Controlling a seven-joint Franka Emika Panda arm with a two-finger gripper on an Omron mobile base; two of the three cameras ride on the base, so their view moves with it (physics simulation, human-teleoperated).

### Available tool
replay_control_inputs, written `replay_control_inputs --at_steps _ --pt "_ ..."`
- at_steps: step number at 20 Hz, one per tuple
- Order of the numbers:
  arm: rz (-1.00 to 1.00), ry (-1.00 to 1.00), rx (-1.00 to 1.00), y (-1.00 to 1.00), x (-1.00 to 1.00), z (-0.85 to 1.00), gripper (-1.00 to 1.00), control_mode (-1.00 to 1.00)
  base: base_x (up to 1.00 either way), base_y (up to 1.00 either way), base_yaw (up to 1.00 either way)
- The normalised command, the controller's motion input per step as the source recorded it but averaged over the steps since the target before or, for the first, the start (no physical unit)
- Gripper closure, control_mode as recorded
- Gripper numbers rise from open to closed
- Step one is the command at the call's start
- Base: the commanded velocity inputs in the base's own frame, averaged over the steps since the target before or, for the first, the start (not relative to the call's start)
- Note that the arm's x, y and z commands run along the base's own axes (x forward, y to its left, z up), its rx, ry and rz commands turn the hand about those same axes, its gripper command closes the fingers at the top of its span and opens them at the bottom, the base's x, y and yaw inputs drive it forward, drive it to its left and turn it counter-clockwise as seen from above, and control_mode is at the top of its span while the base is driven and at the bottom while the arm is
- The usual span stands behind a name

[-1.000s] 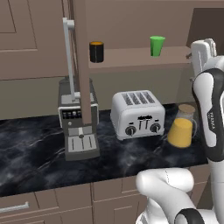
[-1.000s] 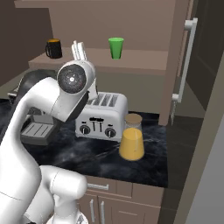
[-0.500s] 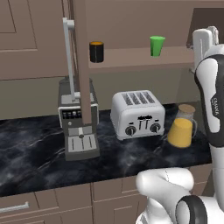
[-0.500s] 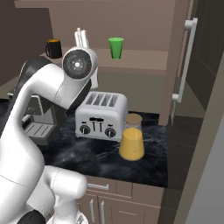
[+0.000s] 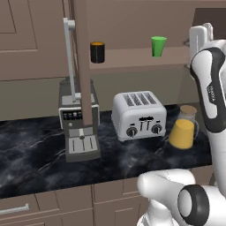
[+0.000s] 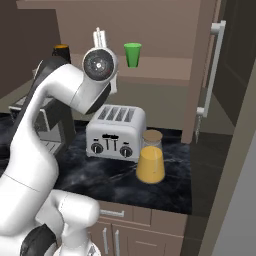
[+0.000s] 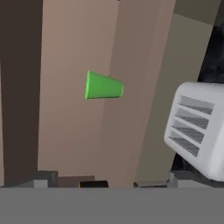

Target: There is a tray on the dining counter. Grab the cup, mug, and pitcher and place them on the tray. The pitcher may be placed next to the tray if it cannot fit the tray.

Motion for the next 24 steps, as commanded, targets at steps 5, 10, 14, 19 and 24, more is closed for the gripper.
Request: replay_control_inputs --at_steps 5,10,14,19,24 --pt "0.0 0.0 0.0 -0.03 0.58 0.0 -1.0 -1.0 0.0 0.0 0.0" --pt "0.03 0.0 0.01 -0.15 0.48 0.0 -1.0 -1.0 0.0 0.0 0.0" --pt "0.04 0.0 0.01 -0.19 0.46 0.0 -1.0 -1.0 0.0 0.0 0.0" --pt "0.03 0.0 0.02 -0.16 0.49 0.0 -1.0 -1.0 0.0 0.0 0.0" --pt "0.03 0.0 0.01 -0.11 0.47 0.0 -1.0 -1.0 0.0 0.0 0.0"
